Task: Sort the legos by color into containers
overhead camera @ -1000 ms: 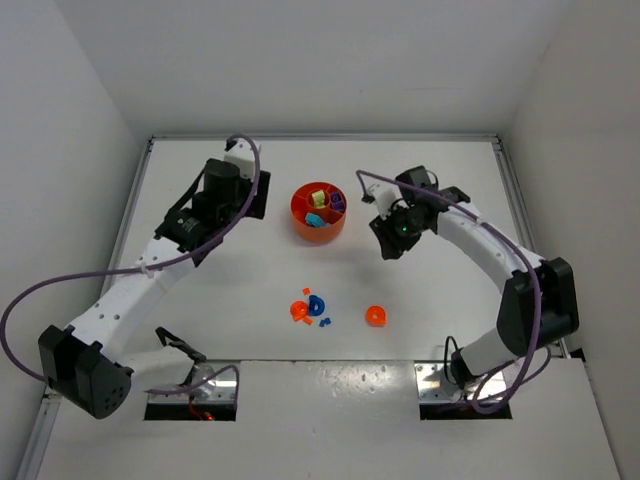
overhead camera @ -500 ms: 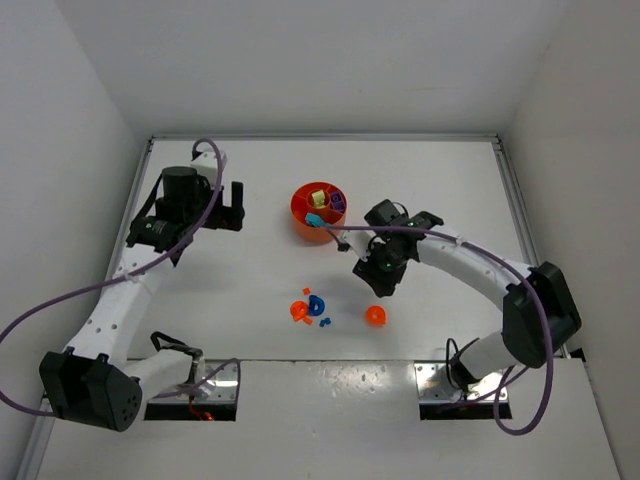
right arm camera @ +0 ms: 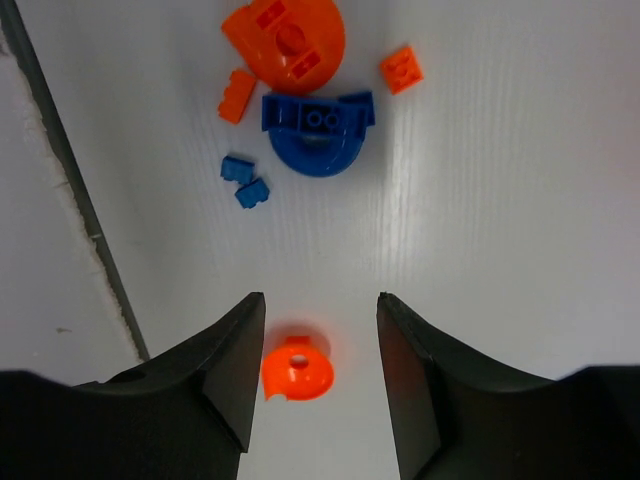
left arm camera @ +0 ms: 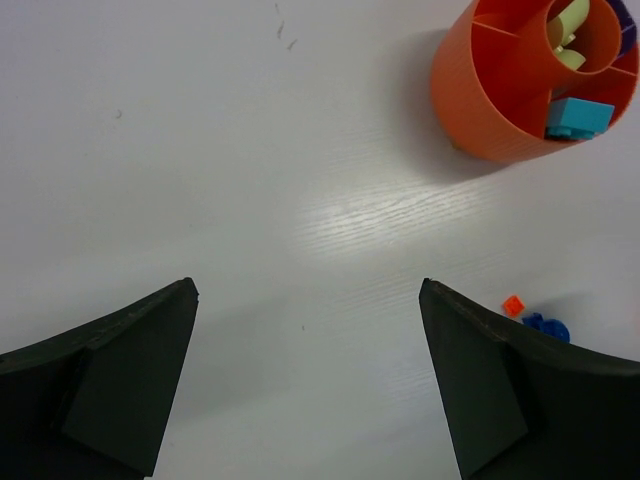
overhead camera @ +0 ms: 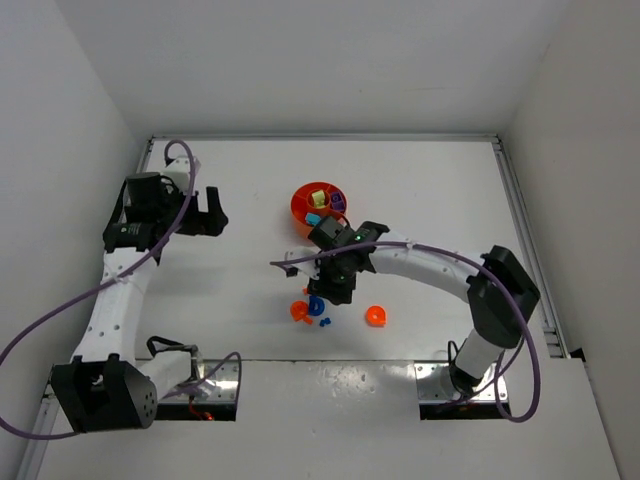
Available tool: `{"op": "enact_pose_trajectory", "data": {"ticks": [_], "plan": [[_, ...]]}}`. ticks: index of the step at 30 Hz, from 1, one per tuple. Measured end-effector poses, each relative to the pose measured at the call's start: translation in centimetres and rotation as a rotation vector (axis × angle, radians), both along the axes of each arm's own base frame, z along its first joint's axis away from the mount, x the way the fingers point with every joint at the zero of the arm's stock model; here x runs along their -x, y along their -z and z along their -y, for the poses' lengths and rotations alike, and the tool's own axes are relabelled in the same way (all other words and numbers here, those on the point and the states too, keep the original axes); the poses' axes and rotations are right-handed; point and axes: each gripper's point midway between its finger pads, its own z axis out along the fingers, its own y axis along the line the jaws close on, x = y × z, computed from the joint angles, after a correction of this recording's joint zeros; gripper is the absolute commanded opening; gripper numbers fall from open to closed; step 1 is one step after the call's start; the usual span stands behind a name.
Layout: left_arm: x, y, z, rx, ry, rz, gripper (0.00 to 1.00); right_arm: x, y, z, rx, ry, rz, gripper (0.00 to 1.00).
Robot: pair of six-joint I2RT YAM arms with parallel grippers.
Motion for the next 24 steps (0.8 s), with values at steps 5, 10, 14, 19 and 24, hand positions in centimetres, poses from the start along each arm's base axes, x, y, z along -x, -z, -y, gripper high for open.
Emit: {"op": "enact_pose_trajectory", "data": {"ticks": [5,10,14,19,24], "plan": [[0.3,0.8,0.2,0.06,0.057,-0.037,1.0,-1.2,-0.5,-2.1,-0.014,-0.082,0.05,0.49],[0.4,1.9,0.5,0.092,0.086,-0.084,1.0,-1.3,0.4,-4.2,-0.005,-0.171,0.071,0.49],[0.5,1.9,0.5,0.104,0.1,-0.082,1.0,-0.4,1.3,-4.6,0.009,-0.285,0.067,0.49],[0.3,2.4,-0.2,0.143,0.092,-0.099,1.0,0.7,1.9,-4.7,-0.008,-0.439,0.057,0.49],[0.2,3.0,-1.4,0.204,0.072,-0.121,1.0,1.0,2.3,-5.0,-0.022,-0.574,0.067,0.53]]}}
